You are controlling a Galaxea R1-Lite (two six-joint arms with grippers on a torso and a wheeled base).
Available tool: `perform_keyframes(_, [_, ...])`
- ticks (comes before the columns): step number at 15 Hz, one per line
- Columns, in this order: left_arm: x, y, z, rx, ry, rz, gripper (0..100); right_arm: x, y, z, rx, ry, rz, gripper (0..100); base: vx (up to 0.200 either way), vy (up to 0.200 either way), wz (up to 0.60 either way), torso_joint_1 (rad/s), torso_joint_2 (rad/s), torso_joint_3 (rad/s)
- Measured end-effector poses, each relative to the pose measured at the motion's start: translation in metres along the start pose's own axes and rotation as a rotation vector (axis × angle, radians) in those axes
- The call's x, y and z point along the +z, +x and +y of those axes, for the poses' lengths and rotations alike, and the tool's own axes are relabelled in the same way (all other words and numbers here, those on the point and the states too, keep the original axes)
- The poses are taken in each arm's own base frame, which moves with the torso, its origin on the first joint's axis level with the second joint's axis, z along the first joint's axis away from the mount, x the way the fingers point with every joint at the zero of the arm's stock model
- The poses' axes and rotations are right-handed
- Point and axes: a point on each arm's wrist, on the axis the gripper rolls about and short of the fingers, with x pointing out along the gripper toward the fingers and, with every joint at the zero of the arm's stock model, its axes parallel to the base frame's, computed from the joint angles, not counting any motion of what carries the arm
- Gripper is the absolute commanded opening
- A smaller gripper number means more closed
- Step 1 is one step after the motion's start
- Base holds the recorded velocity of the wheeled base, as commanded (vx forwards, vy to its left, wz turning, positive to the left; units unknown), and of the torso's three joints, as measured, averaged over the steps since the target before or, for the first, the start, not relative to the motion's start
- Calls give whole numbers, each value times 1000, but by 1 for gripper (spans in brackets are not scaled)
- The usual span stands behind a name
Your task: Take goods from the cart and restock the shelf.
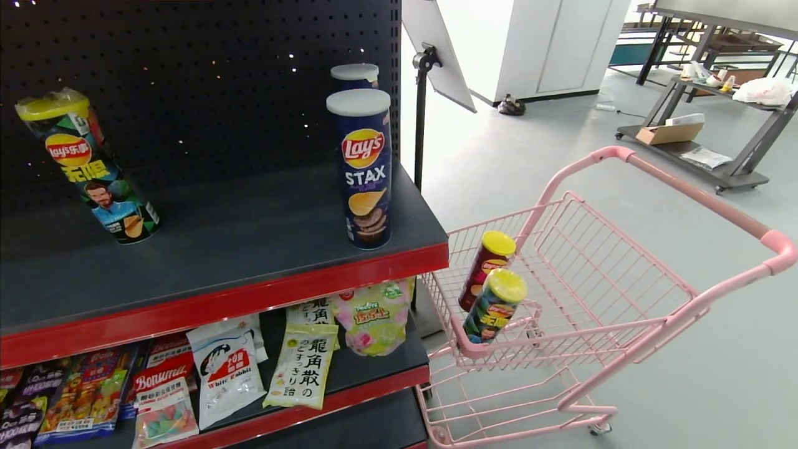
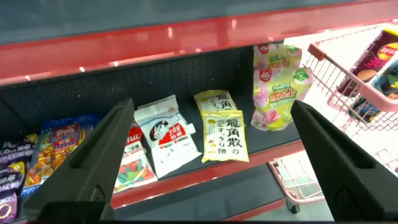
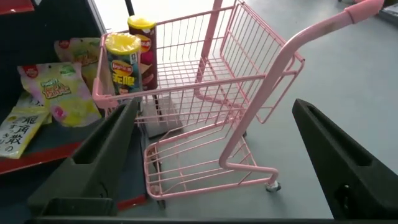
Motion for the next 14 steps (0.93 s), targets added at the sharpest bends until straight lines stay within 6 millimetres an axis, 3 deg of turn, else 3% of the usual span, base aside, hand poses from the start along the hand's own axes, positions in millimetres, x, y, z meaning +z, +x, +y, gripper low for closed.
perform_keyframes(14, [0, 0, 0, 0, 0, 0, 100, 0, 0, 0, 2, -10, 1, 100, 0, 0, 0, -141, 486, 343])
